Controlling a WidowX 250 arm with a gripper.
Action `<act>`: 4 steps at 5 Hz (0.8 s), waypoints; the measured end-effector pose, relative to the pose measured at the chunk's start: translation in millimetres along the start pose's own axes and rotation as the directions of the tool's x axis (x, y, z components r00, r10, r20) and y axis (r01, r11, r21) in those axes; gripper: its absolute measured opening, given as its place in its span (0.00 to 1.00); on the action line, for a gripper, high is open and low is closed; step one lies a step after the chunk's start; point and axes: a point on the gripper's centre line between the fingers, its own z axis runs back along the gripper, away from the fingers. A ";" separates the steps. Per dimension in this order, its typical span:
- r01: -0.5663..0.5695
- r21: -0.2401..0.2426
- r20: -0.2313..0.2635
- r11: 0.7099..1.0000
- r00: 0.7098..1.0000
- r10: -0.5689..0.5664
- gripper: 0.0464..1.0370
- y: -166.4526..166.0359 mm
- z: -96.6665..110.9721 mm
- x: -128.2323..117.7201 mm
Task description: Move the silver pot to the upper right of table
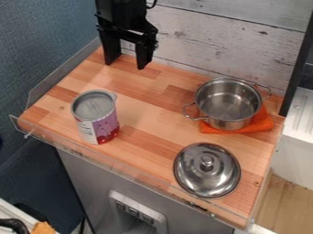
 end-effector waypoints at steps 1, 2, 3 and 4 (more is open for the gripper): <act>0.004 -0.018 -0.033 1.000 0.999 -0.005 0.96 -5.0 -10.5 -2.9; 0.119 -0.088 -0.012 0.989 0.993 -0.121 0.96 -55.8 -7.3 7.3; 0.249 -0.132 0.023 0.959 0.968 -0.248 0.96 -108.4 -2.1 13.3; 0.366 -0.133 0.035 0.921 0.930 -0.365 0.96 -158.1 -13.1 18.0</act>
